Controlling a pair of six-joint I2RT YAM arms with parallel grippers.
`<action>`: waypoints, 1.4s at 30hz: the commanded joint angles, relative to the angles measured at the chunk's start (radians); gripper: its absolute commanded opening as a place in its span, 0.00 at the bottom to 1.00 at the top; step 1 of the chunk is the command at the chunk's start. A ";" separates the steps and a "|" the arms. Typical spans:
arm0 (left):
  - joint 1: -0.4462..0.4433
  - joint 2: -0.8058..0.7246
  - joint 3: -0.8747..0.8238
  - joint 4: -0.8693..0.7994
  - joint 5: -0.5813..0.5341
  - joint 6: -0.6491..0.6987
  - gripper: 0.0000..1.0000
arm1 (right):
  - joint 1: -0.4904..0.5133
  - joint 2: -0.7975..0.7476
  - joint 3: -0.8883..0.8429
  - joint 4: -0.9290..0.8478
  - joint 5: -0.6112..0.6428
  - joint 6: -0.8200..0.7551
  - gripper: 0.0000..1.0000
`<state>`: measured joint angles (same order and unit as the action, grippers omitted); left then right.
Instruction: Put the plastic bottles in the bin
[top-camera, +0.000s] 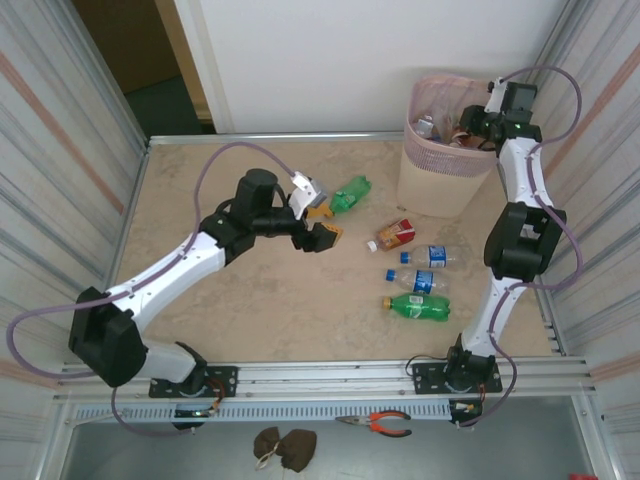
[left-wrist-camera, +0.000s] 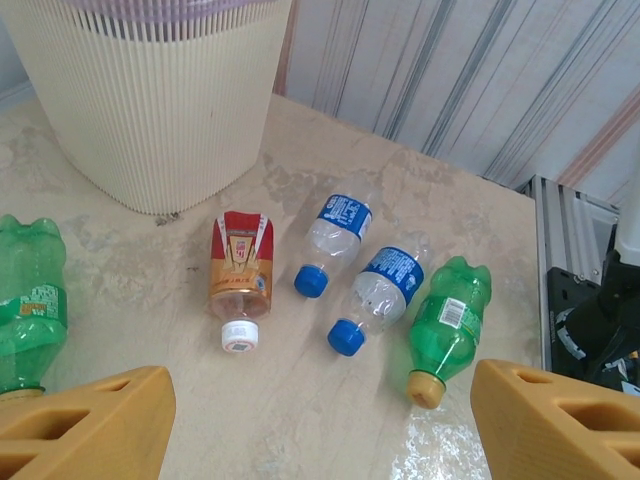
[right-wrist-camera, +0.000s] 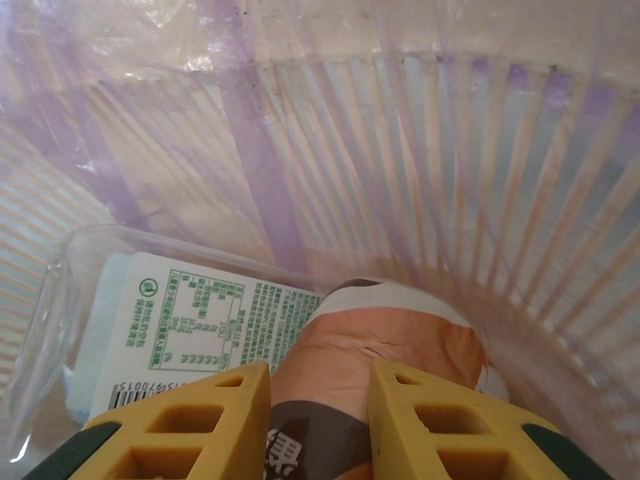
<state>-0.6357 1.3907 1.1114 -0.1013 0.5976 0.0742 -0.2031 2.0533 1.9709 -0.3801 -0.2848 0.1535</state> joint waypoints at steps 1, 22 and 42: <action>0.005 0.034 0.057 -0.014 -0.029 0.017 0.78 | 0.006 -0.105 0.002 -0.017 -0.008 0.019 0.30; 0.085 0.522 0.429 -0.344 -0.298 0.043 0.73 | 0.057 -0.668 -0.514 0.062 -0.032 0.042 0.35; 0.105 0.992 0.832 -0.393 -0.348 0.125 0.71 | 0.056 -0.890 -0.713 -0.033 -0.007 0.026 0.35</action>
<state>-0.5274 2.3714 1.9079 -0.4541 0.2596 0.1722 -0.1497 1.1954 1.2705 -0.3943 -0.3065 0.1757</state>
